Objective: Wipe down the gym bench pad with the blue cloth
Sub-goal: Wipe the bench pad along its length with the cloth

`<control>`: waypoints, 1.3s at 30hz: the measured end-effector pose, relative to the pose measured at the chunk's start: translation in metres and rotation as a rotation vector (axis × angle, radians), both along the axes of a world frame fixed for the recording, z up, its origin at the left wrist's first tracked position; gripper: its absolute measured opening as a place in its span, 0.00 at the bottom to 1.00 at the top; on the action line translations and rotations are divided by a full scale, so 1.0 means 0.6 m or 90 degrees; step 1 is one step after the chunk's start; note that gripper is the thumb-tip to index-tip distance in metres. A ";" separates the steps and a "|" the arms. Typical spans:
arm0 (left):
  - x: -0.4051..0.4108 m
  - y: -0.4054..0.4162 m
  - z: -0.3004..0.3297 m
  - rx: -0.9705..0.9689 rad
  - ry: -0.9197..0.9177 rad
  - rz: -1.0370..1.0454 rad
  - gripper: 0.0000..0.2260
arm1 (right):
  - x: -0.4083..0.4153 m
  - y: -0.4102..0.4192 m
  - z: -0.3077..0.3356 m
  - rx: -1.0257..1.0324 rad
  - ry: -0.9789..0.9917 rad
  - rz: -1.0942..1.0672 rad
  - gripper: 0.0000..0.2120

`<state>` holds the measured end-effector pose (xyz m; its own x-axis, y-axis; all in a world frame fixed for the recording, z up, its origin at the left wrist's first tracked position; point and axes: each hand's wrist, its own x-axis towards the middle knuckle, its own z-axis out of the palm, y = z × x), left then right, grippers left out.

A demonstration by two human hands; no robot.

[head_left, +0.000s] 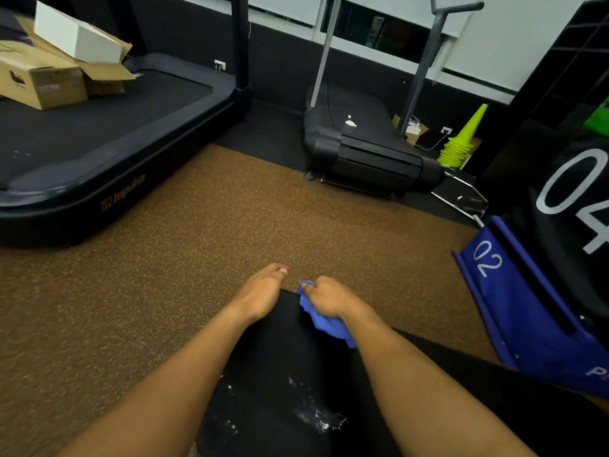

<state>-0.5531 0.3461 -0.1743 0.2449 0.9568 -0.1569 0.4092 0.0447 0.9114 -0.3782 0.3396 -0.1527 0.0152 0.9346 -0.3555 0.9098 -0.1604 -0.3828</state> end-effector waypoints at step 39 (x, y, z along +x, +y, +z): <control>-0.155 -0.045 -0.030 0.079 -0.142 0.142 0.15 | -0.152 0.043 -0.008 0.028 0.350 -0.046 0.16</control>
